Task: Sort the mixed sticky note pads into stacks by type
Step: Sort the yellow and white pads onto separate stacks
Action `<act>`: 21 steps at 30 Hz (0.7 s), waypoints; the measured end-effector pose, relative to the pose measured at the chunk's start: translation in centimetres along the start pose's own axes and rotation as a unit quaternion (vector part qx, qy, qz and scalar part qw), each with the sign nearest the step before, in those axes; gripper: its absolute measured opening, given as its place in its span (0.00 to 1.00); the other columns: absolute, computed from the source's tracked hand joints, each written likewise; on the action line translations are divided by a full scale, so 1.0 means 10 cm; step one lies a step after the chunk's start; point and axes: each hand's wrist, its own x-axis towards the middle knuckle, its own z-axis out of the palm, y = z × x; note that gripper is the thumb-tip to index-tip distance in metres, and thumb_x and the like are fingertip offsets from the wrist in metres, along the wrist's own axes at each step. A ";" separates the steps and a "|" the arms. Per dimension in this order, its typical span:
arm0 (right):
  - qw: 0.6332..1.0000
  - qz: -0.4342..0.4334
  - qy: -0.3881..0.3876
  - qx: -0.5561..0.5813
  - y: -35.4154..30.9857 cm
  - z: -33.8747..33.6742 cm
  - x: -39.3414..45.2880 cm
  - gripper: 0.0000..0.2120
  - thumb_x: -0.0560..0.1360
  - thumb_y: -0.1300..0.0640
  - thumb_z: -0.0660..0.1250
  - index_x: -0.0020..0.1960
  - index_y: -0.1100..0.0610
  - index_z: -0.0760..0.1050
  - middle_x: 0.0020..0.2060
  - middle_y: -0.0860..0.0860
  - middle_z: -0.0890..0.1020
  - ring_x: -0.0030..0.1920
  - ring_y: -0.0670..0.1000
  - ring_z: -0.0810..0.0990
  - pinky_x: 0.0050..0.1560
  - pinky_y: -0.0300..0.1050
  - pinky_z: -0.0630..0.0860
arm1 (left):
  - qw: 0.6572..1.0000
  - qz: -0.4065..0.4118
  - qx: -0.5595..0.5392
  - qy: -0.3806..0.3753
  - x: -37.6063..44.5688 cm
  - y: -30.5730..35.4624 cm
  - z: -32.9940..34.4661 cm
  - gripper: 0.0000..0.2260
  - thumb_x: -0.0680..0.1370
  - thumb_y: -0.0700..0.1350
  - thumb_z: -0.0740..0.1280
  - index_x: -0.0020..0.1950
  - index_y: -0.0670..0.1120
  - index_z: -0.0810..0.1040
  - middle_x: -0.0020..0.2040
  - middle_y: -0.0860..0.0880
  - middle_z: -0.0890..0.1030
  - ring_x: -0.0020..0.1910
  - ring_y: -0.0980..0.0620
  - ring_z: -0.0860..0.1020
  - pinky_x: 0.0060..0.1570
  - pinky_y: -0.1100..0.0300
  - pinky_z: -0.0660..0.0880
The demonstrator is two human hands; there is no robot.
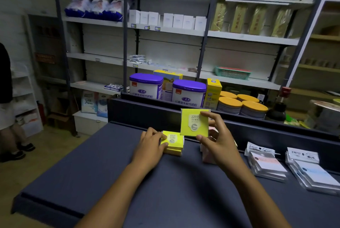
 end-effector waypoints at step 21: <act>0.972 0.071 -0.106 -0.195 0.33 0.66 0.29 0.14 0.79 0.57 0.68 0.63 0.50 0.73 0.58 0.53 0.77 0.57 0.52 0.77 0.58 0.50 0.75 | 0.974 0.040 0.214 0.062 0.07 -0.34 -0.30 0.12 0.82 0.52 0.57 0.63 0.50 0.72 0.60 0.51 0.74 0.59 0.51 0.72 0.57 0.57 0.70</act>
